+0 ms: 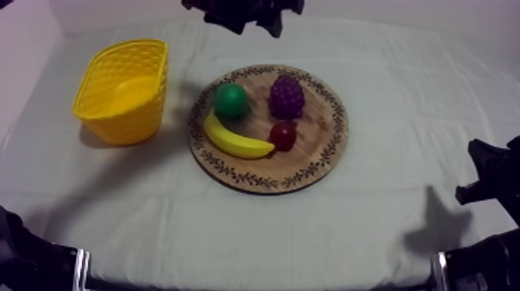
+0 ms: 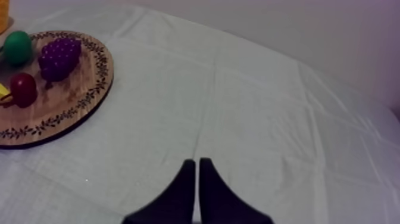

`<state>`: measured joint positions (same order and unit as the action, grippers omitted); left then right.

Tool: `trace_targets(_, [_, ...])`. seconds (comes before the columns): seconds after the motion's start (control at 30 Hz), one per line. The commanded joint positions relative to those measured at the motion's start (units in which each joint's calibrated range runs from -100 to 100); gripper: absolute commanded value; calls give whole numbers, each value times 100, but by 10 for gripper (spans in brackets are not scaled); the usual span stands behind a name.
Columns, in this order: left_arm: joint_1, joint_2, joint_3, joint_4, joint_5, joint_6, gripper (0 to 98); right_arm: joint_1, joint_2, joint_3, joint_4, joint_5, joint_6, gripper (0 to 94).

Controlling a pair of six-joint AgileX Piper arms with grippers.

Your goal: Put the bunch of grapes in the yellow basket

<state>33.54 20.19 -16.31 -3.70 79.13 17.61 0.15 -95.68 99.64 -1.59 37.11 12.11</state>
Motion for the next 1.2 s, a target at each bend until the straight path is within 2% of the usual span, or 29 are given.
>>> trace_targets(0.0, [4,2,38,-4,-2,22,776,0,0,3,0,-1,3,5])
trace_targets(0.17, [-4,36,62,16,32,118,846,0,0,3,0,-1,3,5])
trace_targets(0.6, [119,331,-275,70,60,208,889,0,0,3,0,-1,3,5])
trace_targets(0.73, [193,564,-471,126,35,250,888,0,0,3,0,-1,3,5])
trace_targets(1.03, [237,1005,-595,302,-140,506,811,0,0,3,0,-1,3,5])
trace_targets(1.17, [204,1130,-599,425,-257,509,841,0,0,3,0,-1,5,5])
